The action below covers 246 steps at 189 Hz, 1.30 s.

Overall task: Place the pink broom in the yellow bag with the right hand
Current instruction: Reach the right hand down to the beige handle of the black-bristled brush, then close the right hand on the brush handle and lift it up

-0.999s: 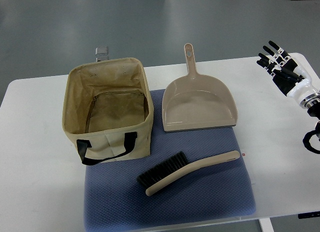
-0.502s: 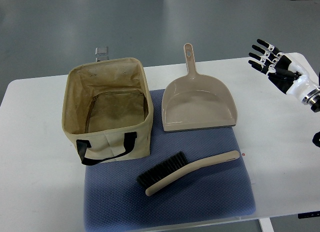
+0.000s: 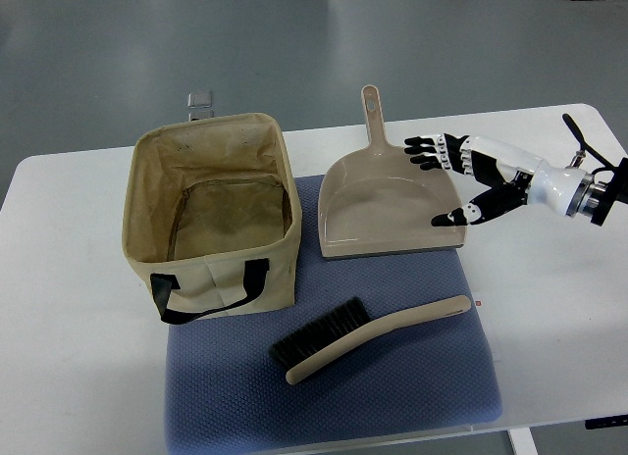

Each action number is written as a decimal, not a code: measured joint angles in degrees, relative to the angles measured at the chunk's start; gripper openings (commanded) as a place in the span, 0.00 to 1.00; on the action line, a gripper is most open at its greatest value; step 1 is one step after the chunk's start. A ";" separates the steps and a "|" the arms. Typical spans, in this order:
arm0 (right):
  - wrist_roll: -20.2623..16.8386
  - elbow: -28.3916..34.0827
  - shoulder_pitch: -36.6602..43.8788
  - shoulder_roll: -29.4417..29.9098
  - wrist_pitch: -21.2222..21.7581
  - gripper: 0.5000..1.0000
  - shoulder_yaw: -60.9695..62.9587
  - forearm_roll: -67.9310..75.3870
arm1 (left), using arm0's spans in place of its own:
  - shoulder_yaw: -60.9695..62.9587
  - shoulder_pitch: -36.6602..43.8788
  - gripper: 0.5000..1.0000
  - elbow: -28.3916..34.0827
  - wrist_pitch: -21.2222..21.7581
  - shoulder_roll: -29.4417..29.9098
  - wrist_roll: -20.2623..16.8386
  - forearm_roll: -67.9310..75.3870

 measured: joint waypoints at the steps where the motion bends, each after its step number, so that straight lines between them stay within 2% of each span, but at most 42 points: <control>1: 0.00 0.26 0.02 -0.09 -0.12 0.85 -0.17 -0.32 | 0.00 0.00 1.00 0.00 0.00 0.00 0.00 0.00; 48: -0.11 9.09 0.49 -2.76 -6.24 0.85 -7.29 -17.86 | 0.00 0.00 1.00 0.00 0.00 0.00 0.00 0.00; 96: -1.07 12.60 0.55 -3.38 -11.41 0.84 -13.29 -30.71 | -0.02 0.00 1.00 0.00 0.00 0.00 0.00 0.00; 126: -3.62 13.06 0.62 -2.98 -13.77 0.83 -15.09 -34.65 | -0.01 0.00 1.00 0.00 -0.02 0.00 0.00 0.00; 149: -5.47 13.13 0.98 -2.46 -15.01 0.77 -16.04 -36.73 | -0.02 0.00 1.00 0.00 -0.02 0.00 0.00 0.00; 173: -7.25 13.13 1.32 -1.55 -16.41 0.66 -17.35 -38.61 | -0.01 0.00 1.00 0.00 -0.02 0.00 0.00 0.00; 191: -8.86 13.09 1.40 -0.60 -16.76 0.62 -17.91 -39.51 | -0.01 0.00 1.00 0.00 -0.02 0.00 0.00 0.00; 213: -9.60 13.08 1.42 -0.03 -16.82 0.59 -18.16 -40.53 | -0.01 0.00 1.00 0.00 -0.02 0.00 0.00 0.00; 246: -10.66 13.06 1.31 0.18 -17.13 0.45 -18.22 -41.61 | 0.00 0.00 1.00 0.00 -0.02 0.00 0.00 0.00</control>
